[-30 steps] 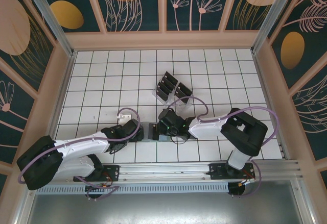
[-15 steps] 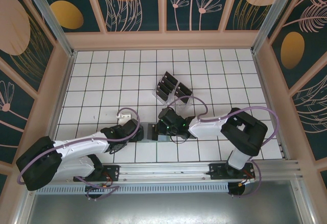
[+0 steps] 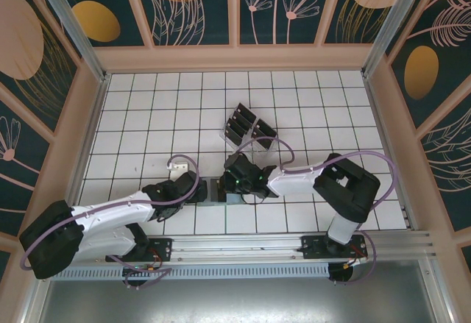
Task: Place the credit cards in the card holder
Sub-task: Insert the credit card into the card slot.
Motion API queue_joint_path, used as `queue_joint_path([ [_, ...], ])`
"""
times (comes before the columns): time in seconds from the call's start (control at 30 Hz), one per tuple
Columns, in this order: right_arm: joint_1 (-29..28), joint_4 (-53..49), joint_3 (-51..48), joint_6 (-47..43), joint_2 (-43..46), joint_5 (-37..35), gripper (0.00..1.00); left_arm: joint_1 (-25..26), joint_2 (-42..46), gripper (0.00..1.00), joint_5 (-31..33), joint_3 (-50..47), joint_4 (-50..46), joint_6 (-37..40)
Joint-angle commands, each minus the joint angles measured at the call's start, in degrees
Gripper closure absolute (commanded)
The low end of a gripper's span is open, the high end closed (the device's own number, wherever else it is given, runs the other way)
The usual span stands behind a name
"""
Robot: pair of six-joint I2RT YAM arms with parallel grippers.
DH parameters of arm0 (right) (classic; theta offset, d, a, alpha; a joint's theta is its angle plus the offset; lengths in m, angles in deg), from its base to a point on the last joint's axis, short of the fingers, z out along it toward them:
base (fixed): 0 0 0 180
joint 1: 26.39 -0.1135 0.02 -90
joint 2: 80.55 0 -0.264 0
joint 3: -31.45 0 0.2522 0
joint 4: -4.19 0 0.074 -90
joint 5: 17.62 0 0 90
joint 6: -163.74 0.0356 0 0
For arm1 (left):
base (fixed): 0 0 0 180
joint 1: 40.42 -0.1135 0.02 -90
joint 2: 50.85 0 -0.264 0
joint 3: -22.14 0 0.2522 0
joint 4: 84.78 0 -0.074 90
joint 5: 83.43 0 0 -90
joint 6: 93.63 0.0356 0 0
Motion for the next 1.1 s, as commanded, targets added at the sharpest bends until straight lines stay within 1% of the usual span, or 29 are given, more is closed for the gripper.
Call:
queue_joint_path([
  [0.0, -0.41, -1.64, 1.36, -1.12, 1.76, -0.85, 0.77, 0.41, 1.42, 0.01, 1.19, -0.06, -2.22, -0.22],
  [0.1, -0.4, -2.94, 0.62, -1.22, 4.29, -1.79, 0.73, 0.42, 1.31, 0.01, 1.29, -0.09, -2.31, -0.19],
  [0.3, -0.45, -3.95, -1.79, -0.34, 6.9, -2.85, 0.72, 0.38, -0.08, 0.02, 1.16, -0.48, -1.45, -0.08],
  [0.7, -0.49, -3.04, -2.53, 0.09, 4.12, -2.13, 0.71, 0.39, -1.6, 0.02, 1.0, -1.03, -0.64, -0.27],
  [1.07, -0.86, -2.42, -0.86, -0.26, 1.42, -0.9, 0.72, 0.43, -2.22, 0.01, 0.51, -1.56, 0.58, -0.28],
])
